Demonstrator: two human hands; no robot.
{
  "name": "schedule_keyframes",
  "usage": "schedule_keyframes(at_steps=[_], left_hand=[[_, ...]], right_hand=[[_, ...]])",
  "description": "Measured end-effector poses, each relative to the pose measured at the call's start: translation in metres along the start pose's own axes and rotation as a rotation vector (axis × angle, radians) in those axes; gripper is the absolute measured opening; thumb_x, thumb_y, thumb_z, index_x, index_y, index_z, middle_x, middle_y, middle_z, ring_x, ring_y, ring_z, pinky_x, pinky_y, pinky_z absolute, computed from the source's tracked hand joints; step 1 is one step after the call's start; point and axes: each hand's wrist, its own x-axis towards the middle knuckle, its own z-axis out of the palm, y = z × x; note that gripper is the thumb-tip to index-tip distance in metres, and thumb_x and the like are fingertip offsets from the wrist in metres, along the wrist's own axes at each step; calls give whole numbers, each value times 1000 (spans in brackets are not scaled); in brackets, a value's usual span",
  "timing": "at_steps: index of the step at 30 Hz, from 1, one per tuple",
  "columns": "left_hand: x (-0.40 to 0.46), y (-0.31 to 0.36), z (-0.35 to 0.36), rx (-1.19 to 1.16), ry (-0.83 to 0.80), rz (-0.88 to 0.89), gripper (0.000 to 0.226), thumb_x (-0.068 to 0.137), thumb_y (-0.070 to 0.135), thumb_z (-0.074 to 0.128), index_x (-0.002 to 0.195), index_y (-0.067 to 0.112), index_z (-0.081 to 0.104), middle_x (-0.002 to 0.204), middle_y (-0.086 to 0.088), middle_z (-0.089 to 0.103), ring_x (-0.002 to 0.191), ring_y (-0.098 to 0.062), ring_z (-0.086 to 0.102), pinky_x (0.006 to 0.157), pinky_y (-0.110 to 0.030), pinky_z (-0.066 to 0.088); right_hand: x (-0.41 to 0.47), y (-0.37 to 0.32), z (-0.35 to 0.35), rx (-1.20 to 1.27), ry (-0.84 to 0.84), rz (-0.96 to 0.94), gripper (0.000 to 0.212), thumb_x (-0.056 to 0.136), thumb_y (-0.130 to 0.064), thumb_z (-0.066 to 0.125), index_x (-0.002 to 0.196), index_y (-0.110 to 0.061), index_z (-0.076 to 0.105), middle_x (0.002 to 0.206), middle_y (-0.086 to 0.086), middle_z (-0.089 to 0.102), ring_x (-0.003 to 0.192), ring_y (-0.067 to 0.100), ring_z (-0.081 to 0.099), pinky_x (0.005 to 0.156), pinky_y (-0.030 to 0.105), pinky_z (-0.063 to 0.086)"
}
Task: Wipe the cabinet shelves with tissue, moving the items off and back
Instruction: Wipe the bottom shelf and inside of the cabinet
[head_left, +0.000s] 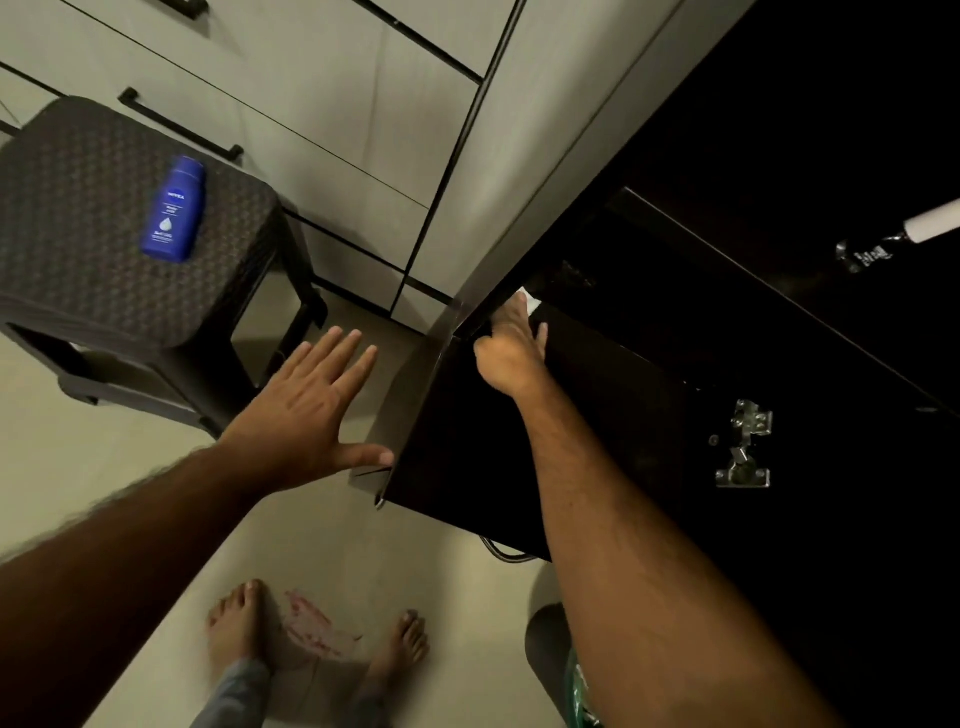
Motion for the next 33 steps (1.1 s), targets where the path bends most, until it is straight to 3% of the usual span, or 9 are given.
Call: schedule_keyframes(at_steps=[3,11,17,22,26,29,33], left_hand=[[-3,-5,-1,-13,13,-9,122,59,98,8,152,19,-5,160,-6,-10,148,-21,-13,120,-41,-2],[-10,30,0,-106,32,6,122,60,97,13,152,19,-3,160,-7,-8,146,-19,-14,119,-39,-3],[-3,84,10,-185,50,87,124,59,95,17,154,16,-1,161,-7,-7,146,-17,-16,118,-36,-7],[4,112,27,-172,29,132,120,65,92,29,153,17,-5,160,-7,-10,146,-19,-19,117,-34,-11],[15,128,43,-173,38,176,118,63,96,19,150,20,-8,160,-6,-10,147,-19,-18,118,-34,-11],[25,139,51,-186,38,197,117,64,94,15,151,20,-7,160,-6,-11,146,-18,-20,118,-34,-13],[39,152,48,-172,32,221,118,63,94,9,151,19,-9,160,-7,-13,145,-19,-22,116,-34,-14]], right_hand=[[-6,12,-9,-77,-58,-92,80,85,0,42,156,-22,10,163,-4,-9,148,9,-13,119,44,-11],[-84,63,14,-292,-113,-288,78,90,-15,43,156,-23,2,162,-8,-12,147,6,-14,118,43,-10],[-107,141,-10,-316,-117,6,75,91,-22,39,155,-27,-1,162,-11,-14,147,3,-10,120,45,-6],[-78,172,-33,-252,-57,263,71,96,-31,34,155,-17,-2,163,3,-11,149,14,-7,119,44,-4],[-46,185,-48,-182,29,433,66,96,-34,31,153,-7,13,161,14,3,148,26,3,118,45,4],[-40,189,-52,-48,144,507,79,83,-44,38,151,-9,21,157,14,21,145,29,18,119,45,15],[-32,198,-49,-56,151,465,66,98,-33,36,153,-5,12,160,16,10,147,31,9,120,45,9]])
